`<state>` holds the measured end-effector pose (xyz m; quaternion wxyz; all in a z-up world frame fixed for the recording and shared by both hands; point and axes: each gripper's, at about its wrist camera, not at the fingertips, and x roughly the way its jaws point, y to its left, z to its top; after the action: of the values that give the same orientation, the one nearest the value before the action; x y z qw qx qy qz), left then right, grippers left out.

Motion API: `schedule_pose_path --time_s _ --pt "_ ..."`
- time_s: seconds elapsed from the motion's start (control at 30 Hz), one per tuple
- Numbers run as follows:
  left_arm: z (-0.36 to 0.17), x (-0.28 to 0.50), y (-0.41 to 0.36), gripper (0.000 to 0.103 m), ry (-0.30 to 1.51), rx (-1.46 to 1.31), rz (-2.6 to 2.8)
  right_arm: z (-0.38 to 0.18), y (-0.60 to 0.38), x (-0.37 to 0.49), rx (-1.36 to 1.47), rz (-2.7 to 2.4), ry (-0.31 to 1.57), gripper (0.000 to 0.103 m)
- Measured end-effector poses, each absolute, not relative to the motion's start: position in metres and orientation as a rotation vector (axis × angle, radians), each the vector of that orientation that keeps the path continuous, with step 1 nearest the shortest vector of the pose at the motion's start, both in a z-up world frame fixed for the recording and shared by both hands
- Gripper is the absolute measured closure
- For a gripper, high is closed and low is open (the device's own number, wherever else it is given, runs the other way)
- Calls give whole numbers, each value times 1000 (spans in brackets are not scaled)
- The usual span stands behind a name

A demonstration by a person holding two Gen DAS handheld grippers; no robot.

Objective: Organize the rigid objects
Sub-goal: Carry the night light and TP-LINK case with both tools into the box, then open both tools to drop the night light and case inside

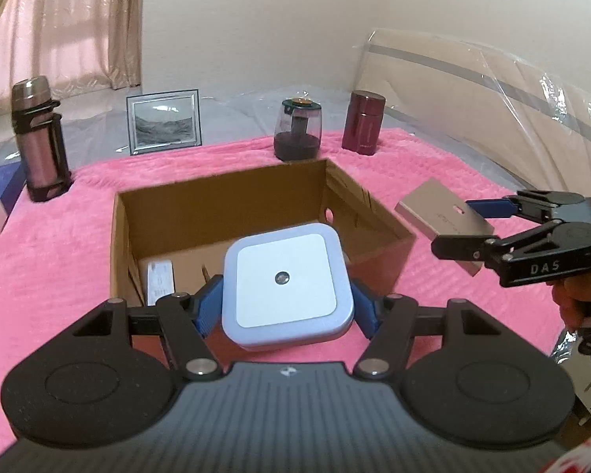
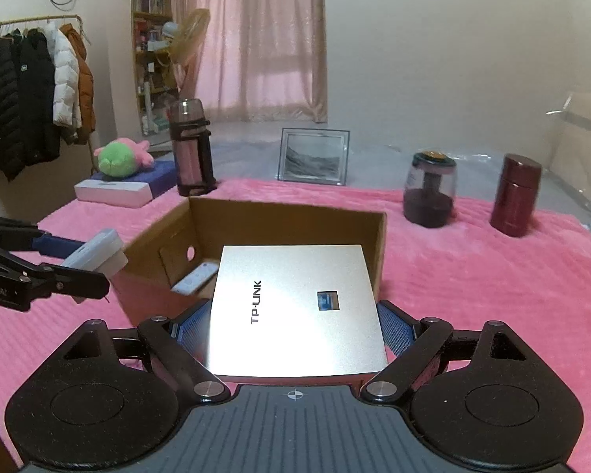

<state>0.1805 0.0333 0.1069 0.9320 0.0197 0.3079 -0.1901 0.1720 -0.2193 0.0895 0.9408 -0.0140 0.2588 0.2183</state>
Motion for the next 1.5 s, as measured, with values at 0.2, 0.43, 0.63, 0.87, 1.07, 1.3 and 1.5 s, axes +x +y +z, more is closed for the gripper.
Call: schedule_pose_path --time_s 0.2,0.43,0.63,0.87,1.07,1.3,1.5 --pt "119 245 37 41 671 99 -396 98 -201 242 -75 483 600 18" --pt "95 319 33 41 776 152 -377 76 -172 318 -149 508 738 18" --pt "64 366 28 41 858 181 -372 42 -153 368 -228 501 862 18" --pt "29 403 25 41 934 222 -356 15 -138 402 -312 483 942 18" --pt "13 420 21 41 971 233 -358 -1 -124 421 -372 467 985 18" --pt "5 432 19 41 987 251 -347 -4 -117 428 -438 459 987 18" --pt "1 438 17 41 989 260 -344 -13 -108 429 -491 478 983 18"
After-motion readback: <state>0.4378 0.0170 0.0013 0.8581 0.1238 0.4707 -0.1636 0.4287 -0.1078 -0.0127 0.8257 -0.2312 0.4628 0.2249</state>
